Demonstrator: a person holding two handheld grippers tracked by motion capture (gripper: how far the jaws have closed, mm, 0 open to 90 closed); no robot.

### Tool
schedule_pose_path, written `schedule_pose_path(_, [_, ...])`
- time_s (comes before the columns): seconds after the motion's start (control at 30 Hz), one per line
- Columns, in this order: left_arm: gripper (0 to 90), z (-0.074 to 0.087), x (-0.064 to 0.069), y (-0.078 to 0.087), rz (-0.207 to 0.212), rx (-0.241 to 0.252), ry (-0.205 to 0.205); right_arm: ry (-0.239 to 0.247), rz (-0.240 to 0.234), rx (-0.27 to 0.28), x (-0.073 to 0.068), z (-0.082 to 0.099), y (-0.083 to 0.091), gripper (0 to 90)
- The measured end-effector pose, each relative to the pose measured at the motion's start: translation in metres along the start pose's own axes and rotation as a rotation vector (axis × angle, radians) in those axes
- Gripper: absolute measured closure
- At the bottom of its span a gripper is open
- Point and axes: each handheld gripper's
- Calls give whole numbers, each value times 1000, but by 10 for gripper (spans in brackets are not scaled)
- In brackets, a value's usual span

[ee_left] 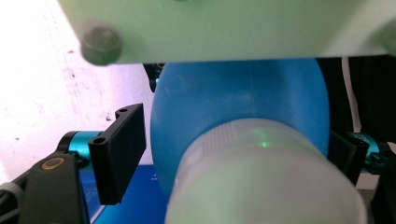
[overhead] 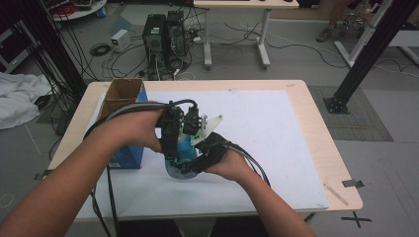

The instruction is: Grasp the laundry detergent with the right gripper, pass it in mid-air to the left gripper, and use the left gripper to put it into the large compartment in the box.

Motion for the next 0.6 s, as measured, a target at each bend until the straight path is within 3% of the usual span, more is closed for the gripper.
schedule_pose_path(0.6, [306, 0, 0, 0, 6, -1, 7, 4, -13, 3, 0, 0, -2, 476])
Point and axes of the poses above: each handheld gripper's, and its own axes: y roughly backward along the jaws, z roughly out of its underside, x roughly to its right, and after that the axes turned 12 degrees about x, right-handed
